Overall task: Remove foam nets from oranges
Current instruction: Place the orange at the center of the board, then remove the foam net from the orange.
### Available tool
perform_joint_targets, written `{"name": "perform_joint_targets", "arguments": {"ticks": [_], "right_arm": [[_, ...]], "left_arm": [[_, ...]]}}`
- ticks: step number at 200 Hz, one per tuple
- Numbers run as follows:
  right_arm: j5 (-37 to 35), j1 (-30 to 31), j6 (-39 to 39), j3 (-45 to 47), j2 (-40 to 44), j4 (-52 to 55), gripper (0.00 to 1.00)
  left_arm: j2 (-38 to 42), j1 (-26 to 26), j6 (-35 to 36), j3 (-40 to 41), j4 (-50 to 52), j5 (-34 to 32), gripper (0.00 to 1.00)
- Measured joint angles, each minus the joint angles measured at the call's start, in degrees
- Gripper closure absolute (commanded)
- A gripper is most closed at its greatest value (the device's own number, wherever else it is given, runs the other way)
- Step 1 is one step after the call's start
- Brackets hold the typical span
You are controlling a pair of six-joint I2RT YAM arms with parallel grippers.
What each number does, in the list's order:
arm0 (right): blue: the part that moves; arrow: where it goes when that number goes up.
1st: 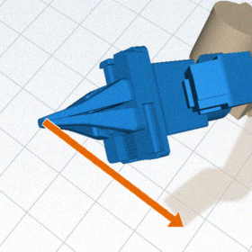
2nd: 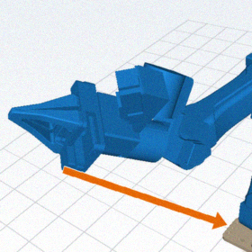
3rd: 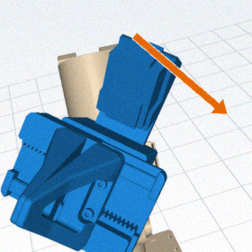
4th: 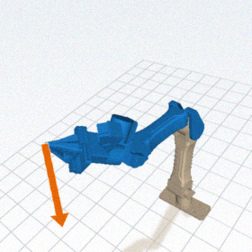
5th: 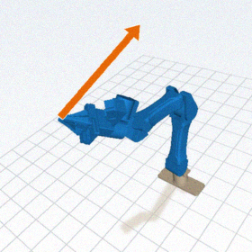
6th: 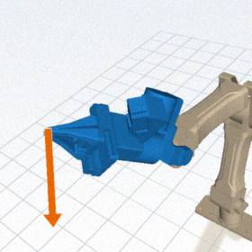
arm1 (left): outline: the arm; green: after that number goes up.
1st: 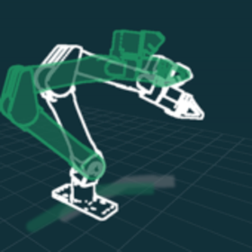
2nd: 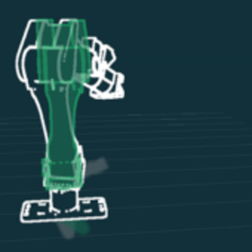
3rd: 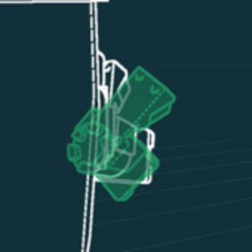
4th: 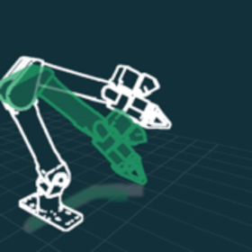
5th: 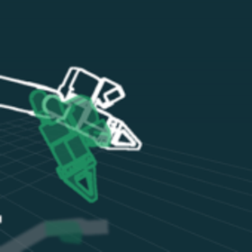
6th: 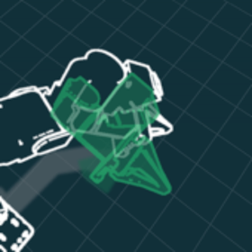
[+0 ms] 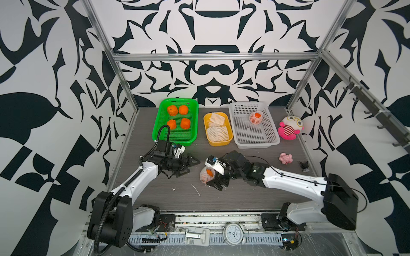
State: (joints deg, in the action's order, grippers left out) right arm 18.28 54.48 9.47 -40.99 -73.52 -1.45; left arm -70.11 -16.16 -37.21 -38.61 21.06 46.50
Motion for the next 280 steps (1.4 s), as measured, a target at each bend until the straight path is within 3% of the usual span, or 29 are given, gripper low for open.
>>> {"name": "perform_joint_targets", "arguments": {"ticks": [24, 45, 77, 109, 188, 280], "right_arm": [[2.64, 0.0, 6.51, 10.91, 5.49, -10.91, 0.03], [2.8, 0.02, 8.57, 16.46, 5.31, -15.61, 0.05], [0.5, 0.02, 6.82, 21.77, 3.08, -26.95, 0.06], [-4.79, 0.04, 4.7, 26.29, -4.37, -40.87, 0.04], [-8.46, 0.02, 0.87, 26.4, -25.07, -69.18, 0.07], [-6.1, 0.02, -1.36, 21.94, -30.08, -76.96, 0.19]], "left_arm": [[0.46, -2.05, -1.38, -0.04, -1.68, 4.13, 0.0], [0.96, -3.45, -0.98, -0.42, 0.04, 3.63, 0.0], [0.76, -9.16, 0.24, -4.68, 4.52, -3.67, 0.01], [-1.53, -14.16, 0.81, -6.51, 4.72, -10.08, 0.0], [-5.97, -17.14, 1.2, -6.08, 3.41, -17.75, 0.01], [-2.49, -17.03, 0.68, -3.34, 0.13, -18.67, 0.0]]}}
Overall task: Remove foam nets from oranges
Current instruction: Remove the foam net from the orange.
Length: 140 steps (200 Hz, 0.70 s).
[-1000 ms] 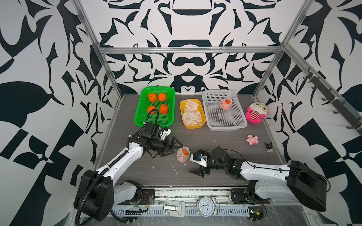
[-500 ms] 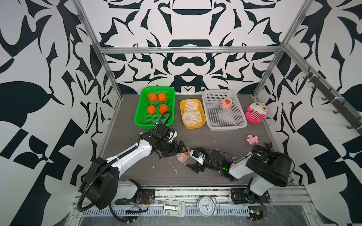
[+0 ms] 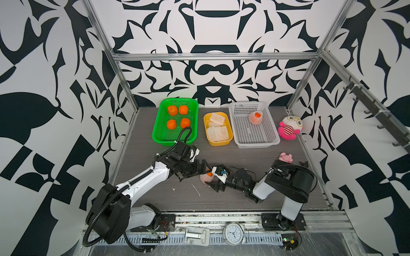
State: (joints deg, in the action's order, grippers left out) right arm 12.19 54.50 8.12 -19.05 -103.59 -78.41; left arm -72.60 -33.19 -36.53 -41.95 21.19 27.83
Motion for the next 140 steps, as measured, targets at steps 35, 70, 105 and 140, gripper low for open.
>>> {"name": "perform_joint_targets", "arguments": {"ticks": [35, 70, 105, 140], "right_arm": [[0.5, -0.02, -0.33, -0.42, -0.63, -0.31, 0.33], [1.66, -0.09, -1.46, -0.5, -0.83, -0.35, 0.6], [2.43, -0.13, -2.01, -0.72, -0.81, -0.68, 0.68], [2.91, -0.13, -2.51, -0.74, -0.15, -0.35, 0.72]], "left_arm": [[0.63, 0.85, 0.39, 0.0, 0.07, -0.7, 0.0], [1.81, 1.77, 0.63, 0.0, 0.07, -1.05, 0.01], [3.37, 2.05, 1.03, 0.02, 0.02, -1.49, 0.01], [6.47, 2.05, 2.67, 0.09, 0.13, -2.19, 0.01]]}}
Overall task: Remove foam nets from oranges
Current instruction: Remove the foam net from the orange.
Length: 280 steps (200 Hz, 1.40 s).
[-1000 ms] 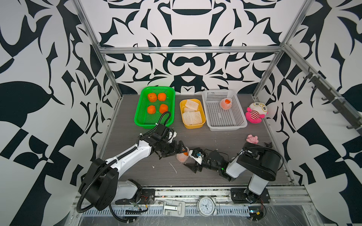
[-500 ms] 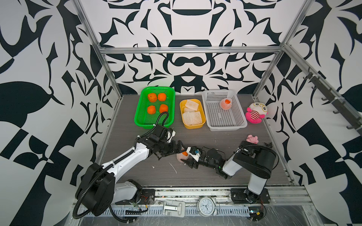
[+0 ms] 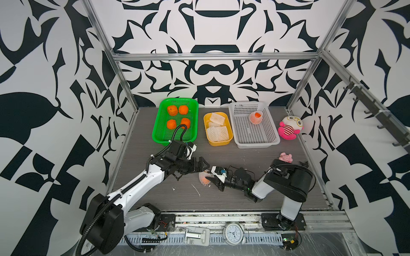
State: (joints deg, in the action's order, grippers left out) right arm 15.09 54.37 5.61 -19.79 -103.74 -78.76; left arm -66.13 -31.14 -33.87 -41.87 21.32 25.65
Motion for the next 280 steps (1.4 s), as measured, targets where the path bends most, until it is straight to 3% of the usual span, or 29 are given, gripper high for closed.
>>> {"name": "perform_joint_targets", "arguments": {"ticks": [111, 175, 231, 280], "right_arm": [[1.7, 0.0, -1.44, -2.23, 11.87, 12.9, 0.79], [5.55, -1.77, -7.43, -5.09, 20.96, 24.65, 0.9], [13.62, -8.7, -21.46, -12.04, 22.99, 37.4, 0.91], [17.51, -11.78, -35.34, -17.07, 25.14, 46.51, 0.9]], "left_arm": [[7.63, 0.11, 5.57, 0.0, -0.07, -2.84, 0.0], [17.03, 0.28, 16.83, -0.07, -0.31, -1.2, 0.03], [17.27, 0.28, 25.75, -0.07, 0.87, 3.85, 0.06], [12.92, -0.33, 25.94, -0.07, 0.48, 4.52, 0.09]]}}
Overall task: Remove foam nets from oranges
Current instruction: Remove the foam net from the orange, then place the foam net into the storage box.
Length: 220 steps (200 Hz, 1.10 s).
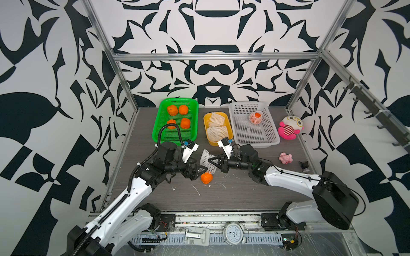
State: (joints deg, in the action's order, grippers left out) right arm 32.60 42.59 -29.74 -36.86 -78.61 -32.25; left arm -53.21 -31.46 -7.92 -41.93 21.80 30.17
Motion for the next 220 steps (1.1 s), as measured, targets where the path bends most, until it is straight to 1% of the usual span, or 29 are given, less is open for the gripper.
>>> {"name": "perform_joint_targets", "arguments": {"ticks": [15, 40, 84, 113, 118, 129, 155, 187, 204, 220], "right_arm": [[1.44, -0.98, -3.17, -0.9, -0.15, 1.64, 0.89], [2.49, -1.97, -6.29, -1.68, -0.2, 3.02, 0.88], [3.65, -2.16, -9.09, -3.41, -0.46, 4.87, 0.88], [4.48, -2.16, -9.92, -5.49, -1.9, 5.42, 0.88], [4.55, -2.16, -10.03, -5.73, -2.12, 5.44, 0.88], [4.7, -2.16, -10.32, -6.05, -2.51, 5.51, 0.88], [4.7, -2.16, -10.64, -6.21, -2.97, 5.86, 0.88], [4.66, -2.16, -11.08, -6.64, -3.5, 6.95, 0.87], [4.61, -2.16, -11.26, -7.13, -3.87, 7.69, 0.85], [4.52, -2.16, -11.15, -7.56, -3.98, 8.87, 0.81]], "left_arm": [[-1.75, -0.83, -0.2, 0.0, -0.55, -0.24, 0.09], [-4.09, -2.49, -0.44, -0.04, -1.49, -0.63, 0.09], [-8.7, -5.88, -0.37, -0.57, -3.63, -1.97, 0.09], [-11.13, -6.36, 0.26, -1.53, -4.2, -2.4, 0.14], [-11.41, -6.43, 0.22, -1.7, -4.22, -2.54, 0.2], [-11.85, -6.47, -0.02, -2.12, -4.26, -2.78, 0.25], [-12.57, -6.73, -0.24, -2.86, -4.9, -3.02, 0.44], [-13.53, -6.86, -1.29, -3.37, -5.29, -2.75, 0.61], [-14.16, -6.93, -2.34, -3.39, -5.29, -2.38, 0.67], [-14.6, -6.97, -2.99, -3.39, -5.22, -2.23, 0.71]]}}
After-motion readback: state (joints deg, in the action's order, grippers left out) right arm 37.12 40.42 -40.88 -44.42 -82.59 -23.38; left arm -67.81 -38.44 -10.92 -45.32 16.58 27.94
